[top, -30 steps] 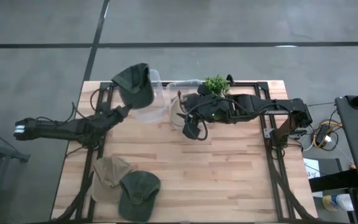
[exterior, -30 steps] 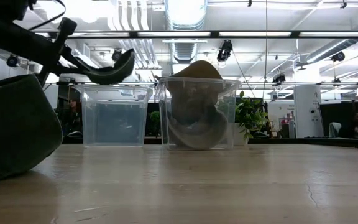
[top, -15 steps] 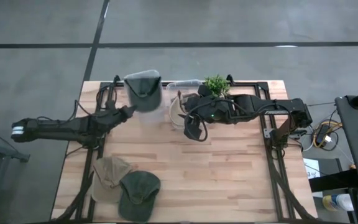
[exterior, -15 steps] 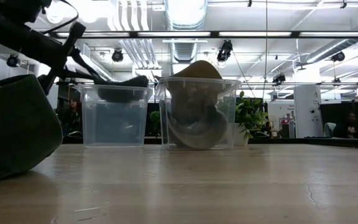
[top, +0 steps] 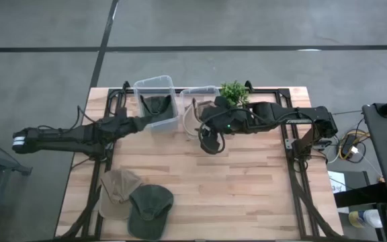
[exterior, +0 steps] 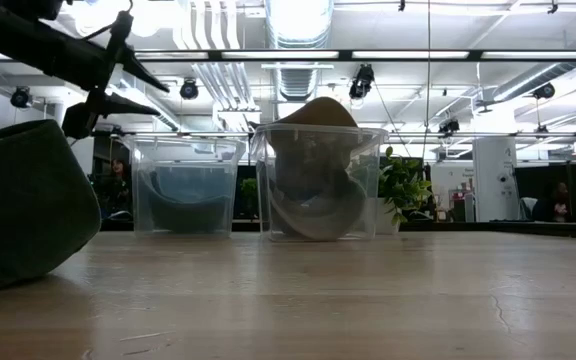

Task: Pick & Place hat
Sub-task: Put the black cap into the left transparent bin

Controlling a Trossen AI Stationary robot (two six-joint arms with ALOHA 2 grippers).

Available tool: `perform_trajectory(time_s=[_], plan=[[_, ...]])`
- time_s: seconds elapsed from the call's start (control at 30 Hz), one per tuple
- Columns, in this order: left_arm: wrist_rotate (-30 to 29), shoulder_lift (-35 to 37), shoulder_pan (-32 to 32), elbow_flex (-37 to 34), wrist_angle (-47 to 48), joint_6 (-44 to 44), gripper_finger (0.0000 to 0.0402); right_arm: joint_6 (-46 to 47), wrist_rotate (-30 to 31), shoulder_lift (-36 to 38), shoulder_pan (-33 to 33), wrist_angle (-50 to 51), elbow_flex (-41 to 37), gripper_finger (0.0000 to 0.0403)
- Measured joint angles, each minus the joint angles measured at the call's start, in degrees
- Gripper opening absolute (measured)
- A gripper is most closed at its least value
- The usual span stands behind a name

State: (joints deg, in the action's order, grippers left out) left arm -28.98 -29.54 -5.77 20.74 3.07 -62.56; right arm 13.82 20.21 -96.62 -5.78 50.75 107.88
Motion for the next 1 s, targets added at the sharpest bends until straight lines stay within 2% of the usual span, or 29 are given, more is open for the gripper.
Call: perform_trajectory(time_s=[0.13, 0.3, 0.47, 0.67, 0.87, 1.0], plan=[[6.27, 0.0, 0.54, 1.34, -0.05, 4.49, 0.0171, 2.54, -7.43, 0.02, -0.99, -0.12, -2.13, 0.0201], [7.16, 0.02, 1.78, 2.68, -0.05, 12.03, 0.0171, 2.86, -11.95, 0.04, -3.43, -2.27, -6.02, 0.0201], [9.19, 0.06, 1.78, 3.59, -0.12, 17.57, 0.0171, 3.43, -17.03, -0.24, -6.94, -9.89, -10.71, 0.0201], [14.17, 0.09, 1.8, 3.62, -0.03, 20.59, 0.0171, 6.01, -17.75, -2.04, -11.33, -22.61, -16.99, 0.0201], [18.19, 0.09, 1.82, 3.62, -0.03, 24.34, 0.0171, -0.59, -17.22, -3.71, -14.82, -33.12, -21.15, 0.0201], [22.58, -0.17, 3.05, 3.56, 0.89, 18.79, 0.0171, 2.03, -16.09, -3.85, -15.07, -33.7, -22.62, 0.0201]])
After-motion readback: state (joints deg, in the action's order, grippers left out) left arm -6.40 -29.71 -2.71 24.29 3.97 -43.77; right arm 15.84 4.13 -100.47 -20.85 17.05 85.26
